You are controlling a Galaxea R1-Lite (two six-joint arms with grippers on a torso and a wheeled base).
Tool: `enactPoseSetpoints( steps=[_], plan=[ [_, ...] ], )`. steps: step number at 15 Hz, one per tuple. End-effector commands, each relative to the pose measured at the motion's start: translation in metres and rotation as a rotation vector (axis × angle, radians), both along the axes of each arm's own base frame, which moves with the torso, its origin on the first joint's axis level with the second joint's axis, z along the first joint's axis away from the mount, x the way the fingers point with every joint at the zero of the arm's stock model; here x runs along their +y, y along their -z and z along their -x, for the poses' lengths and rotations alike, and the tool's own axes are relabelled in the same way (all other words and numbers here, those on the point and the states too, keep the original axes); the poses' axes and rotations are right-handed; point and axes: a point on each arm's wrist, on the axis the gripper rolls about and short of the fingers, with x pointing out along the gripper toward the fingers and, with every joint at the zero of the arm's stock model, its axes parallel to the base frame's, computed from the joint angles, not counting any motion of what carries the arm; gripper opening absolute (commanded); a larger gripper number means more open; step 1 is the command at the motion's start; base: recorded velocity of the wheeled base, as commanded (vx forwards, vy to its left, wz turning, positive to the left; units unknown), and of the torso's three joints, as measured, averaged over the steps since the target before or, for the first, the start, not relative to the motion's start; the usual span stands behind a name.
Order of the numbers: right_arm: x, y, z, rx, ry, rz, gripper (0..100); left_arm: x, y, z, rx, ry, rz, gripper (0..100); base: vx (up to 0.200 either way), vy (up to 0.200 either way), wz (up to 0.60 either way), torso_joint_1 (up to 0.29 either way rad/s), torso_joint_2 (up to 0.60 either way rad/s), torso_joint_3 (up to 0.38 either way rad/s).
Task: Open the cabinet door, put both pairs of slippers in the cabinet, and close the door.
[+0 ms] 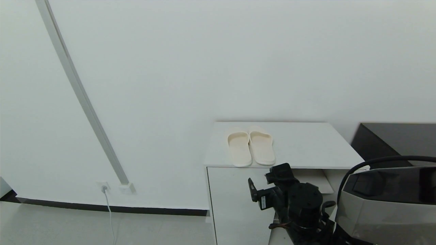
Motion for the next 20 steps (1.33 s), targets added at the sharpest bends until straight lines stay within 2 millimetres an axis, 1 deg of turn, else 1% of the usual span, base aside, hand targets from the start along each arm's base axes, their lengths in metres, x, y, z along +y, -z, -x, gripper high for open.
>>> enactPoseSetpoints(
  steps=[1, 2, 4, 6, 7, 10, 11, 12, 15, 20],
  plan=[
    [-0.001, 0.003, -0.002, 0.006, 0.005, 0.010, 100, 0.000, 0.000, 0.000, 0.001, 0.000, 0.000, 0, 0.000, 0.000, 0.00, 0.000, 0.00, 0.000],
    [-0.002, 0.002, -0.003, 0.000, 0.006, 0.007, 100, 0.000, 0.000, 0.000, 0.001, 0.000, 0.000, 0, 0.000, 0.000, 0.00, 0.000, 0.00, 0.000],
    [0.003, -0.016, -0.008, -0.003, 0.004, -0.007, 100, 0.000, 0.000, 0.000, 0.001, 0.000, -0.002, 0, 0.000, 0.000, 0.00, 0.000, 0.00, 0.000],
    [0.007, -0.044, -0.013, 0.065, 0.012, -0.017, 100, 0.000, 0.000, 0.000, 0.001, 0.000, -0.002, 0, 0.000, 0.000, 0.00, 0.000, 0.00, 0.000],
    [0.010, -0.067, -0.016, 0.124, 0.019, -0.013, 100, 0.000, 0.000, 0.000, 0.001, 0.000, -0.003, 0, 0.000, 0.000, 0.00, 0.000, 0.00, 0.000],
    [0.019, -0.101, -0.018, 0.222, 0.036, -0.033, 100, 0.000, 0.000, 0.000, 0.001, 0.000, -0.003, 0, 0.000, 0.000, 0.00, 0.000, 0.00, 0.000],
    [0.021, -0.109, -0.016, 0.255, 0.045, -0.033, 100, 0.000, 0.000, 0.000, 0.001, 0.000, -0.002, 0, 0.000, 0.000, 0.00, 0.000, 0.00, 0.000],
    [0.023, -0.111, -0.015, 0.260, 0.040, -0.031, 100, 0.000, 0.000, 0.000, 0.001, 0.000, -0.002, 0, 0.000, 0.000, 0.00, 0.000, 0.00, 0.000],
    [0.027, -0.110, -0.009, 0.267, 0.025, -0.028, 100, 0.000, 0.000, 0.000, 0.001, 0.000, -0.002, 0, 0.000, 0.000, 0.00, 0.000, 0.00, 0.000],
    [0.030, -0.101, -0.008, 0.282, 0.019, -0.014, 100, 0.000, 0.000, 0.000, 0.001, 0.000, -0.003, 0, 0.200, 0.000, 0.00, 0.000, 0.00, 0.000]
  ],
)
